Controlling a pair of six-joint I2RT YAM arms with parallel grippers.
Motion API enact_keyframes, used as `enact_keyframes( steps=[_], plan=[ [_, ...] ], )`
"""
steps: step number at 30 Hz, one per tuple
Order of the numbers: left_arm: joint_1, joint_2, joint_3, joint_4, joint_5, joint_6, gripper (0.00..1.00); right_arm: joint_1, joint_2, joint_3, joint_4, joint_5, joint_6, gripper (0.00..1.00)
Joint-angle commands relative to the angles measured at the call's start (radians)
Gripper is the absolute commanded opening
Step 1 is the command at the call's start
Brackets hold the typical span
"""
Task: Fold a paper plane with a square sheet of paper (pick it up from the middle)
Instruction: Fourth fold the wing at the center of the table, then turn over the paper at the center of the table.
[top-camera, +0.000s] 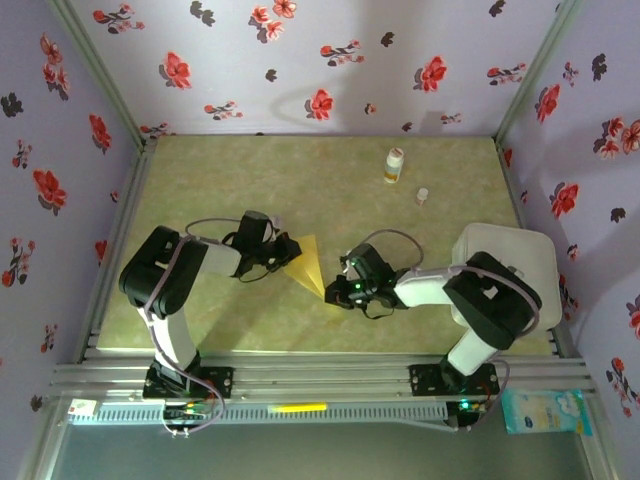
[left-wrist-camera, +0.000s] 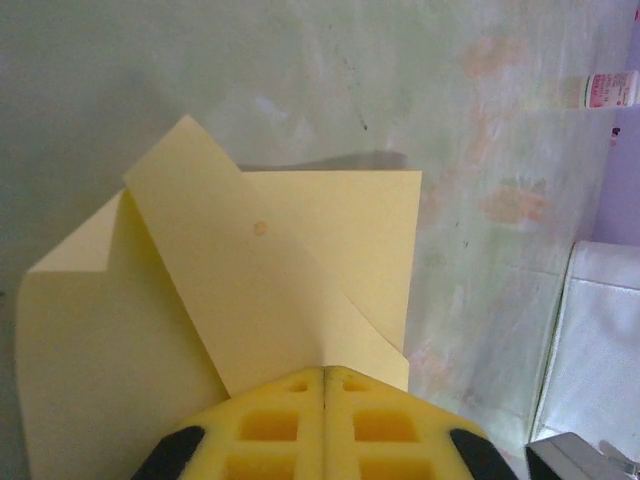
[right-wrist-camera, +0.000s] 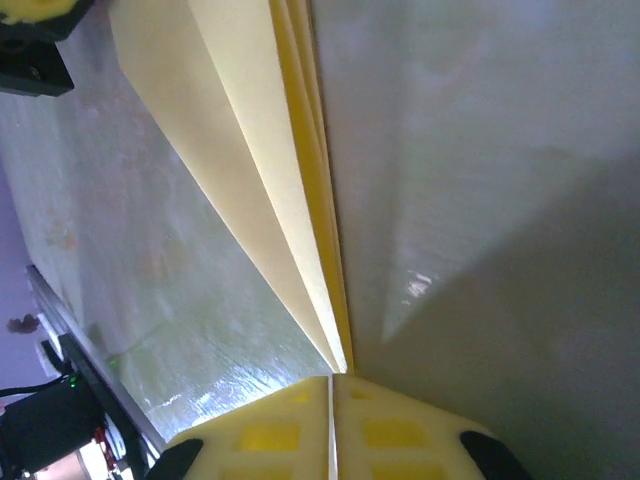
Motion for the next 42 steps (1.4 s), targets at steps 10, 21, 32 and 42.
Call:
enact_keyframes(
  steps=[10, 21, 32, 42],
  plan=[
    [-0.010, -0.002, -0.057, -0.068, -0.079, -0.043, 0.03, 0.000, -0.099, 0.041, -0.084, 0.082, 0.091, 0.24],
    [-0.011, -0.005, -0.048, -0.069, -0.081, -0.063, 0.03, 0.004, -0.049, -0.020, 0.024, 0.038, 0.260, 0.30],
    [-0.004, 0.005, -0.051, -0.069, -0.068, -0.090, 0.03, 0.006, -0.026, -0.034, 0.049, 0.055, 0.280, 0.31],
    [-0.004, 0.009, -0.043, -0.060, -0.061, -0.100, 0.03, 0.006, -0.012, -0.015, 0.050, 0.052, 0.272, 0.31]
  ],
)
